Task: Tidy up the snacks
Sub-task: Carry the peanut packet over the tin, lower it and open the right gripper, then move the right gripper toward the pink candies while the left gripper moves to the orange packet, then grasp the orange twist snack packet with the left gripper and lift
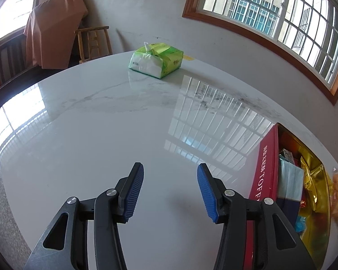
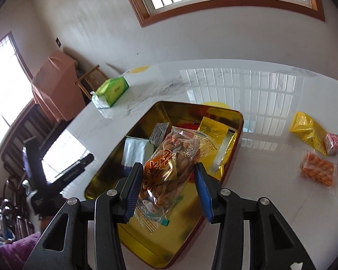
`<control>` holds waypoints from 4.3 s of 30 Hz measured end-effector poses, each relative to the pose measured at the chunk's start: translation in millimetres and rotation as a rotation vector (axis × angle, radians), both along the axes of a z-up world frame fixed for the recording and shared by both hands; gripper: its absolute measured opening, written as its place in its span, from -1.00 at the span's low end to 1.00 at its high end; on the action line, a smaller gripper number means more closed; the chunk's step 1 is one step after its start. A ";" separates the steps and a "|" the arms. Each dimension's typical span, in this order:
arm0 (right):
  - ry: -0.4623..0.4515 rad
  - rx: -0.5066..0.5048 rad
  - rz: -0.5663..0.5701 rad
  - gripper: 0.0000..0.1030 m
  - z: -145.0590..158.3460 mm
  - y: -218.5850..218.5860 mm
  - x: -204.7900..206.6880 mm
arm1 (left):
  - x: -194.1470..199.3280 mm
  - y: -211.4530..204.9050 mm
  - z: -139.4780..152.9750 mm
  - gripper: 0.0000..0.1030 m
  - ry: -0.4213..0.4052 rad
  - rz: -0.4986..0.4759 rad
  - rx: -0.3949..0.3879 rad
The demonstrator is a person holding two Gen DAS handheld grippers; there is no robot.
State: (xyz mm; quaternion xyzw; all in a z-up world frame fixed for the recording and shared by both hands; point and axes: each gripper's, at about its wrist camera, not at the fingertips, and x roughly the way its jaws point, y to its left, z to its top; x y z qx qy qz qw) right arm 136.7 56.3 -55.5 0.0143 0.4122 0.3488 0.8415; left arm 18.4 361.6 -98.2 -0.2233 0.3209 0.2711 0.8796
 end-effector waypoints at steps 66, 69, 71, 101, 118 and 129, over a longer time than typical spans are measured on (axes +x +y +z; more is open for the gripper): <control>-0.005 -0.193 -0.742 0.32 -63.8 -342.5 31.9 | 5.1 2.3 -6.2 -0.01 0.060 0.013 -0.008; -0.015 -0.183 -0.754 0.45 -62.9 -345.1 33.8 | 5.9 1.4 -6.2 -0.01 0.070 0.017 0.000; -0.018 -0.188 -0.766 0.48 -61.8 -347.7 35.8 | 5.4 1.9 -6.3 -0.01 0.074 0.023 0.001; -0.012 0.049 -0.725 0.58 -61.4 -375.4 33.2 | 173.7 -295.7 47.1 0.13 0.392 -0.651 -0.814; -0.080 0.172 -0.638 0.72 -52.7 -378.3 20.9 | 228.6 -332.5 -1.9 0.12 0.548 -0.212 -0.712; -0.102 0.192 -0.628 0.80 -49.9 -377.5 18.6 | 243.6 -349.1 0.4 0.13 0.590 -0.159 -0.608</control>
